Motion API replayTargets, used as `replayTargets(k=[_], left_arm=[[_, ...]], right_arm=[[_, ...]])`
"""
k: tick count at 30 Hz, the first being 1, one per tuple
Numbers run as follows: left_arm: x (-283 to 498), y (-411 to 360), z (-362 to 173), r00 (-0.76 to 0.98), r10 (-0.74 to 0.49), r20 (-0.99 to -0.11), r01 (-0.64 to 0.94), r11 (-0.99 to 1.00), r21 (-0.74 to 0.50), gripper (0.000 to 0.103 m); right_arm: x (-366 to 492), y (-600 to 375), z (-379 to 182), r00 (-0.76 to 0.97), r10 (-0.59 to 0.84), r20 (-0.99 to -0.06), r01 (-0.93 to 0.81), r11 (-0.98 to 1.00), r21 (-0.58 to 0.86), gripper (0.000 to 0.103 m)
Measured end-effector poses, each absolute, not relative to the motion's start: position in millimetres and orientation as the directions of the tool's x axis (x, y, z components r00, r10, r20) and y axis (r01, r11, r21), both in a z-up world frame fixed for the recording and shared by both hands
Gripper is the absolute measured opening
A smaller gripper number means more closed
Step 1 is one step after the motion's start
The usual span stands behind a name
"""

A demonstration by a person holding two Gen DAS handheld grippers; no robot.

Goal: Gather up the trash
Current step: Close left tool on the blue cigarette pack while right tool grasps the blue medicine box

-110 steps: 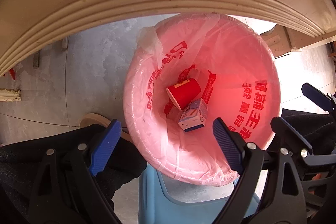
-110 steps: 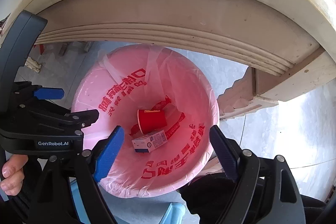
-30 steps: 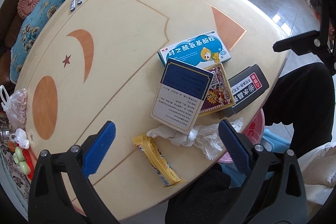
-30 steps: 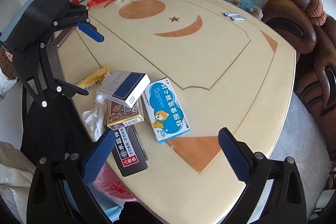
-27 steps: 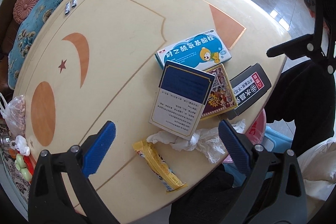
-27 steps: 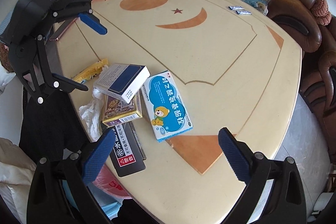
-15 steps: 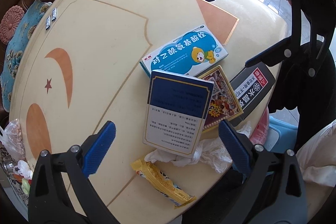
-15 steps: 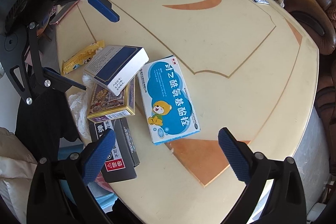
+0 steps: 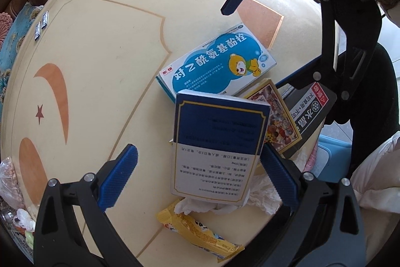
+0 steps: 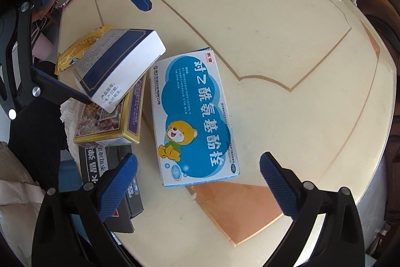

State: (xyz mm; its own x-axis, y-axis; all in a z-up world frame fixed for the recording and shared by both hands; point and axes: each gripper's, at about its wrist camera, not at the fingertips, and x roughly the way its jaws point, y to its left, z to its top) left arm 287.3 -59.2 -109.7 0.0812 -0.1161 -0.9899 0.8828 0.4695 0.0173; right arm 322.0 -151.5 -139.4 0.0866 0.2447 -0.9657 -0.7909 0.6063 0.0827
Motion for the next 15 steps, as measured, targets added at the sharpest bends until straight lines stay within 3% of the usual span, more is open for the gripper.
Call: replayTargets(k=[4,10,13,15], left_arm=[[294,-58,-111,0.060,-0.140,-0.988,0.881,0.473,-0.013,0.096],[307,-54,-114,0.046,-0.170,-0.984,0.853,0.520,-0.050,0.096],[309,-52,-113,0.046,-0.180,-0.983,0.843,0.535,-0.059,0.087],[311,-51,-112,0.035,-0.185,-0.982,0.833,0.548,-0.074,0.081]], right_arm=[[325,-147,-145,0.089,0.230,-0.969,-0.804,0.591,0.066,0.095],[330,-147,-147,0.125,0.233,-0.964,-0.793,0.607,0.044,0.072],[336,-152,-145,0.152,0.233,-0.961,-0.767,0.641,0.033,0.061],[340,-157,-145,0.157,0.242,-0.958,-0.747,0.663,0.045,0.061]])
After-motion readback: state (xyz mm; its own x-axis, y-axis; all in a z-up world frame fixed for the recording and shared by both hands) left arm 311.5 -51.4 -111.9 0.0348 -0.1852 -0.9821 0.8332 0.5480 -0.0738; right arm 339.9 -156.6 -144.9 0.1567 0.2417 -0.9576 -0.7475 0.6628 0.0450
